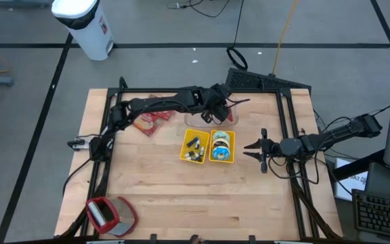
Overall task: Pick & Place Food Item
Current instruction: Put the bottom red popcorn bag into the transparent bin
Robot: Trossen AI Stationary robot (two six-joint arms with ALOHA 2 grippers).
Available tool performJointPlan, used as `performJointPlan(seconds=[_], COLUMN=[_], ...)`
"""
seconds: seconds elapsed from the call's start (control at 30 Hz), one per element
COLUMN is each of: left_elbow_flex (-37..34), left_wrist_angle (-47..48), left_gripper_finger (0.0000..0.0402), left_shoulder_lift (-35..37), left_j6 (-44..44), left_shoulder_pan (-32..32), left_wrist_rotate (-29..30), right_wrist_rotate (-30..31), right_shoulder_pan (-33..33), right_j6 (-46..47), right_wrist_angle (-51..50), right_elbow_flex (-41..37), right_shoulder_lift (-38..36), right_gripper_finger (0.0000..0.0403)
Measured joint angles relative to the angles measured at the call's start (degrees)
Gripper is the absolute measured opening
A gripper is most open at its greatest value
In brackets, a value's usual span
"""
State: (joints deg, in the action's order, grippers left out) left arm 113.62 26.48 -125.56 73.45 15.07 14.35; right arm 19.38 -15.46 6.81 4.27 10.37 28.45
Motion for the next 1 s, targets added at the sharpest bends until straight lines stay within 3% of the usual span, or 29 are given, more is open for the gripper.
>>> performJointPlan(seconds=[0.4, 0.67, 1.0], left_elbow_flex=[0.1, 0.0, 0.0], left_wrist_angle=[8.6, 17.5, 16.8], left_gripper_finger=[0.0009, 0.0007, 0.0019], left_shoulder_lift=[-1.1, -1.2, -1.2], left_j6=[-6.0, -14.8, -22.2], left_shoulder_pan=[-0.3, 0.7, 0.8], left_wrist_rotate=[-2.9, -2.3, 1.4], right_wrist_rotate=[0.0, 0.0, 0.0], right_shoulder_pan=[0.0, 0.0, 0.0], right_j6=[-0.4, 0.0, 0.0], right_wrist_angle=[-0.3, -0.2, -0.2], right_elbow_flex=[0.0, 0.0, 0.0], right_shoulder_lift=[0.0, 0.0, 0.0], right_gripper_finger=[0.0091, 0.0091, 0.0091])
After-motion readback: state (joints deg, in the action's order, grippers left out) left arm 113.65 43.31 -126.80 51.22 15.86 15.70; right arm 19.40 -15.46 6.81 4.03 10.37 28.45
